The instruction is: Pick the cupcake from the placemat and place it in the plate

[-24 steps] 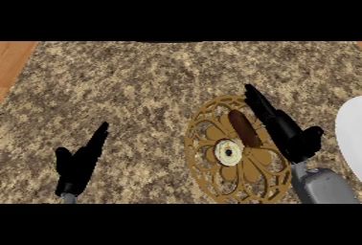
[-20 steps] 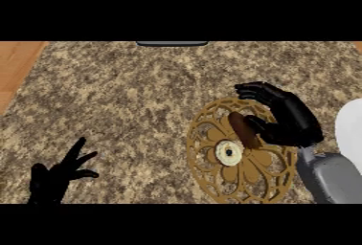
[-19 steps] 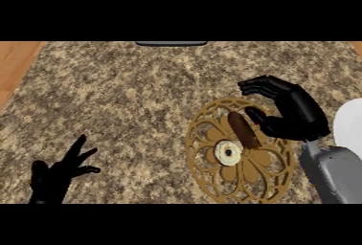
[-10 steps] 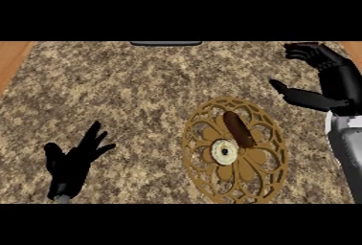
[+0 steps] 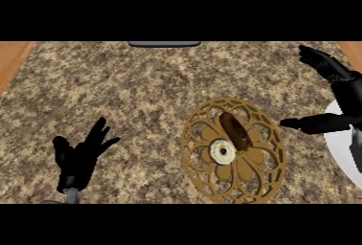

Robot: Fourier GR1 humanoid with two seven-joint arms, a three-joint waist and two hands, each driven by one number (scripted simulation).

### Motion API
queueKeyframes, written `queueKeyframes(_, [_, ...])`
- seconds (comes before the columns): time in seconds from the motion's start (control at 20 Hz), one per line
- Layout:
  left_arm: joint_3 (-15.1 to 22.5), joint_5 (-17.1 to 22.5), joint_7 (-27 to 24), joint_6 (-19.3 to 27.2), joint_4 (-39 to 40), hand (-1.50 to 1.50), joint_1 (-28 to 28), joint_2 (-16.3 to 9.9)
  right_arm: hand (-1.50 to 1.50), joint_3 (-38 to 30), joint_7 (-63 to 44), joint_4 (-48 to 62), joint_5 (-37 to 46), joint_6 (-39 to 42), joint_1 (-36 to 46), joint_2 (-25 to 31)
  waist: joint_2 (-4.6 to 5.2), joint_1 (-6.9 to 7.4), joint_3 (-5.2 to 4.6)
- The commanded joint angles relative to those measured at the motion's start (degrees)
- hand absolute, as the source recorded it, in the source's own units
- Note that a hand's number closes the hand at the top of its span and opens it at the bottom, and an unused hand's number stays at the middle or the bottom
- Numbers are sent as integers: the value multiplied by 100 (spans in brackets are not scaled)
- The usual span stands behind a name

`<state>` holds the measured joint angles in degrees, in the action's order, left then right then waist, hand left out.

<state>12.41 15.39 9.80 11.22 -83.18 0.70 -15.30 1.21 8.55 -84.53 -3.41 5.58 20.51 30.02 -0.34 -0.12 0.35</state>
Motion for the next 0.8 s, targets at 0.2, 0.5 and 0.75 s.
queueKeyframes(0.2, [-26, 16, 128, -7, 62, 0, -51, 113, -150, 864, -1305, -907, 511, 1296, 119, 996, 9, -21, -44])
queueKeyframes(0.5, [-125, 21, 62, -221, 368, 0, -238, 153, -150, 1496, -2716, -1708, 1093, 1299, 247, 681, 24, -5, -42])
queueKeyframes(0.75, [99, -278, -16, -47, 250, 0, -71, 435, -150, 1956, -3282, -1712, 1751, 1105, 305, -41, 32, 27, -37])
